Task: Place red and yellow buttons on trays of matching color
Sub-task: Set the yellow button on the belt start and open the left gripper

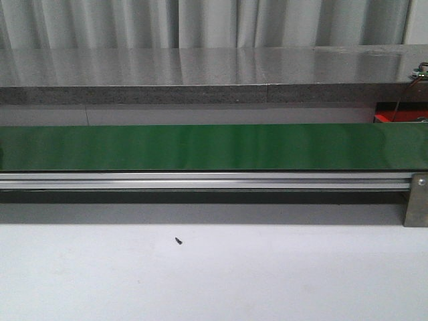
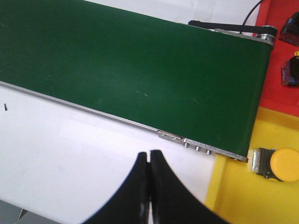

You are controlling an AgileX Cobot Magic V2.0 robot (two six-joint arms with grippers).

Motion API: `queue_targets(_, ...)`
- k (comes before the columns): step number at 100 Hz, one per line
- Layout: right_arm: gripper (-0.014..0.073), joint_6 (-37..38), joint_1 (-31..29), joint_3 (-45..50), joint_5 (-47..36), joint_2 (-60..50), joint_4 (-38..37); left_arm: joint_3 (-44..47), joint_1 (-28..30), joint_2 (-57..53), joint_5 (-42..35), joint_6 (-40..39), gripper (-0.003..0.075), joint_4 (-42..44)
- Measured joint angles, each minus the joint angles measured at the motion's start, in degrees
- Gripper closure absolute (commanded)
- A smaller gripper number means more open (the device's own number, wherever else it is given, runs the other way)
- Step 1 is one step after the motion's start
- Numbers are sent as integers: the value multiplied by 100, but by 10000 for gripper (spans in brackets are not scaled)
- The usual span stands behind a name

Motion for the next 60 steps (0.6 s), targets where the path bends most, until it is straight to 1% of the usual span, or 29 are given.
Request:
queue_targets(19,664,0,0,0,0,0,0,0,141,268,-214,-113,267,228)
queue_targets(45,664,0,0,0,0,0,0,0,697,705,-238,-135,267,284)
queue_targets(60,664,0,0,0,0,0,0,0,838,905,-319,-135,267,297)
